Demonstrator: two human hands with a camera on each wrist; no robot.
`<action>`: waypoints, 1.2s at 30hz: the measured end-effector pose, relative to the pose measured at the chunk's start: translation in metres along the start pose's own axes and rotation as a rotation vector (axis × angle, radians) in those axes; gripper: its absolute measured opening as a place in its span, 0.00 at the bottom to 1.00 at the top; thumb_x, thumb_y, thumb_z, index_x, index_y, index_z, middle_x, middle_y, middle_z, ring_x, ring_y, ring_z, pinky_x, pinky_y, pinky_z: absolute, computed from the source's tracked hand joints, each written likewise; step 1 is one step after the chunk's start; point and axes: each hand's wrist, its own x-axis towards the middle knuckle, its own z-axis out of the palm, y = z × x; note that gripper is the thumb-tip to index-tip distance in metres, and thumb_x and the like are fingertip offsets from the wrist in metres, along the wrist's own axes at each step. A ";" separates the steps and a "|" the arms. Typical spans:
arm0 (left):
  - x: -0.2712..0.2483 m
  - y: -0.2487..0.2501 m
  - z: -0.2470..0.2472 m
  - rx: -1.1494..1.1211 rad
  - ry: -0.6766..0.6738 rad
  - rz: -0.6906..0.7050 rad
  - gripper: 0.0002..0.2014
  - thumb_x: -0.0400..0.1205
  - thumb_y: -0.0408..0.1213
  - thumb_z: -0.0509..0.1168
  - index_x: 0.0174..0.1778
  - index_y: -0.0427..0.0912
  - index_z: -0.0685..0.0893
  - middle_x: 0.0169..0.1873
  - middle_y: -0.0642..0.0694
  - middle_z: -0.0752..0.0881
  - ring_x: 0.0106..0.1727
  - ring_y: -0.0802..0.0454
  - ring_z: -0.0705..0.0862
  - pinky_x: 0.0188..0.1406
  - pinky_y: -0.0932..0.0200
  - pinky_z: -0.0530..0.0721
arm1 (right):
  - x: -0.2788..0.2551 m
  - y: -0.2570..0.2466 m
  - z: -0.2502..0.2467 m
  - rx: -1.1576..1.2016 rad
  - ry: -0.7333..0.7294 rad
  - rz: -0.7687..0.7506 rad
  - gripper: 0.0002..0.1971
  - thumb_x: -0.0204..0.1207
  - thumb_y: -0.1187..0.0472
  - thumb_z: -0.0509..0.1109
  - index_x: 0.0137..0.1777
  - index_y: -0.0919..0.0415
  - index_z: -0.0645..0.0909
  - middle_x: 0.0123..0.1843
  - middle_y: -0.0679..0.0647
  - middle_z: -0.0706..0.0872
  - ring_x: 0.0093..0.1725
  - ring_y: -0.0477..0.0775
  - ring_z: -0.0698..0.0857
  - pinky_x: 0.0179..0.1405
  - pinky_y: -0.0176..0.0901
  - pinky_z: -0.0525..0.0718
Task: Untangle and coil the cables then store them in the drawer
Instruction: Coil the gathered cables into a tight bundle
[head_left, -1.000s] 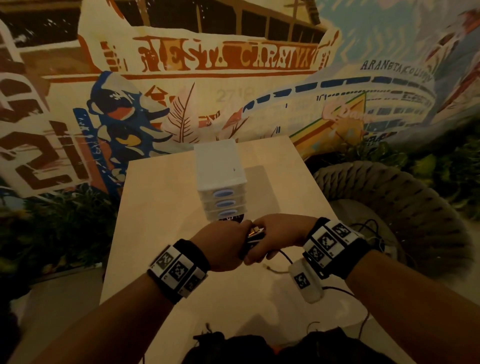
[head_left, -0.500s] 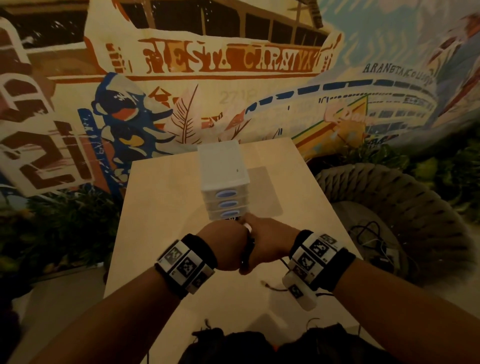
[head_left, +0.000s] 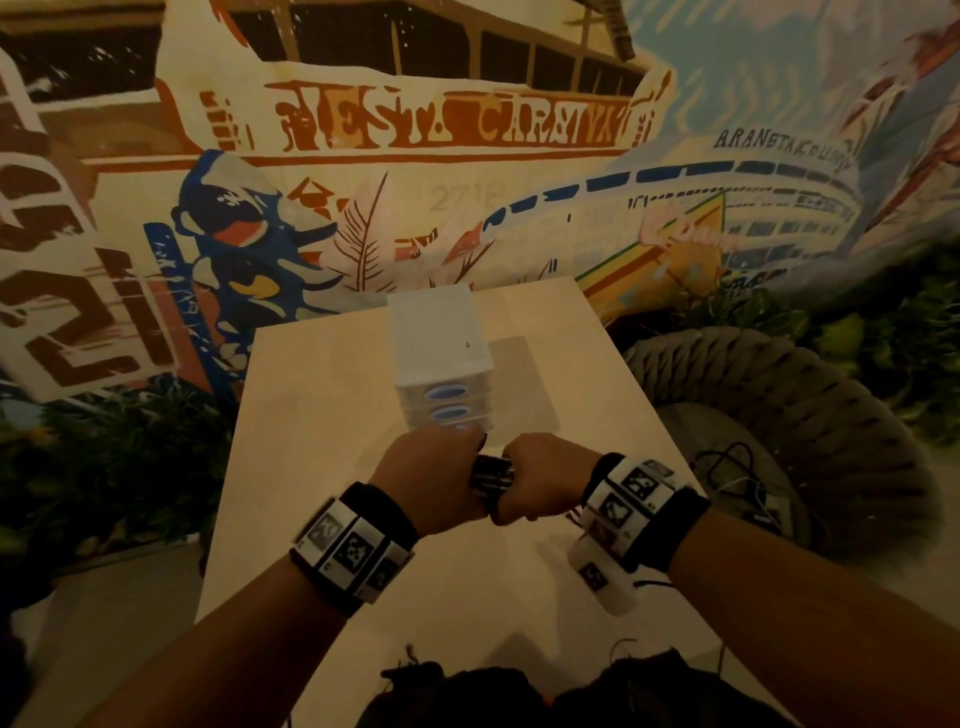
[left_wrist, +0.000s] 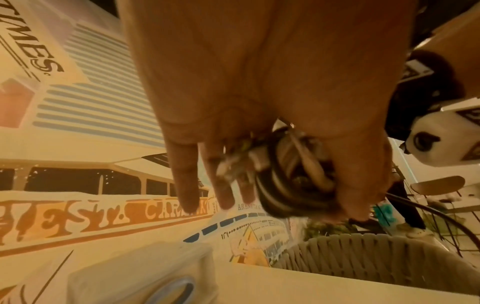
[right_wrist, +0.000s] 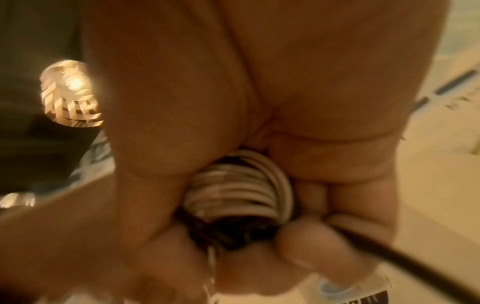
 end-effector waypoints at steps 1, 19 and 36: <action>-0.003 -0.004 -0.001 -0.039 0.061 0.038 0.27 0.75 0.60 0.72 0.67 0.54 0.80 0.58 0.53 0.88 0.59 0.49 0.87 0.52 0.55 0.86 | -0.001 0.004 -0.005 0.052 -0.026 0.002 0.10 0.70 0.57 0.80 0.32 0.49 0.82 0.30 0.52 0.86 0.24 0.41 0.80 0.29 0.36 0.78; -0.014 0.002 -0.050 -1.296 -0.078 0.234 0.37 0.71 0.54 0.81 0.77 0.60 0.78 0.76 0.55 0.80 0.78 0.52 0.78 0.73 0.51 0.81 | -0.028 -0.003 -0.017 0.617 -0.161 -0.429 0.15 0.71 0.64 0.79 0.57 0.63 0.87 0.48 0.53 0.90 0.51 0.51 0.89 0.58 0.46 0.89; -0.020 -0.020 -0.078 -0.825 0.135 0.026 0.10 0.78 0.35 0.78 0.45 0.55 0.88 0.34 0.67 0.89 0.39 0.69 0.86 0.41 0.74 0.79 | -0.018 0.041 -0.004 0.512 -0.070 -0.189 0.15 0.88 0.48 0.63 0.50 0.55 0.88 0.32 0.53 0.70 0.30 0.49 0.70 0.36 0.49 0.76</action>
